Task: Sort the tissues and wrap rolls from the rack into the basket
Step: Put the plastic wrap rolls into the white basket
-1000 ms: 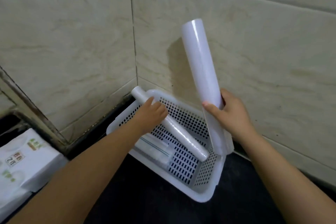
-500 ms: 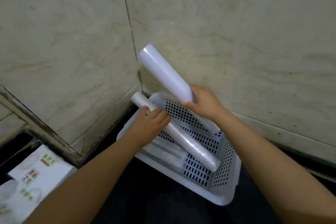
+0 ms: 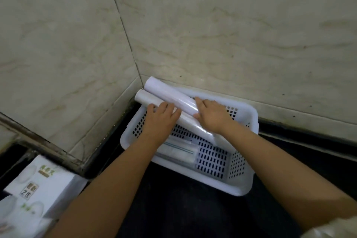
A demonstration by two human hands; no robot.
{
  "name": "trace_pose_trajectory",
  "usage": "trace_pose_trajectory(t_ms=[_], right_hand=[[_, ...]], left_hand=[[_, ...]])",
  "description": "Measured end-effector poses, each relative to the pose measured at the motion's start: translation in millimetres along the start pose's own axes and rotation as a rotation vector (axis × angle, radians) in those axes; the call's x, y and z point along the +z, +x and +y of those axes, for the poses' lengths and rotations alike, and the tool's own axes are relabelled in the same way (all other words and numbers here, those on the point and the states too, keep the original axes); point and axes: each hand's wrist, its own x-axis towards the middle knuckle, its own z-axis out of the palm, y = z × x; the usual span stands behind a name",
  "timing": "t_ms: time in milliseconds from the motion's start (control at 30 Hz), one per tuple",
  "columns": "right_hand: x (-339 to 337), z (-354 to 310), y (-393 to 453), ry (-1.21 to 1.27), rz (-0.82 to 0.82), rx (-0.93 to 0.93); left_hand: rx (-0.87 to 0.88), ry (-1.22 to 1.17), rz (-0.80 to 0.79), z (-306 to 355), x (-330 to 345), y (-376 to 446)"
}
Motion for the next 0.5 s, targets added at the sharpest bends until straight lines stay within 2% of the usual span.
trace_pose_trajectory(t_ms=[100, 233, 333, 500], right_hand=[[0.9, -2.9, -7.7, 0.012, -0.060, 0.054], [-6.1, -7.6, -24.7, -0.034, -0.046, 0.077], [-10.0, -3.8, -57.7, -0.055, 0.061, 0.029], [-9.3, -0.4, -131.9, -0.009, 0.107, -0.121]], left_hand=[[-0.101, -0.023, -0.063, 8.1, -7.1, -3.5], [-0.143, -0.063, -0.367, 21.2, -14.2, -6.9], [-0.133, -0.088, -0.357, 34.6, -24.7, -16.7], [-0.144, -0.285, -0.352, 76.1, -60.7, -60.9]])
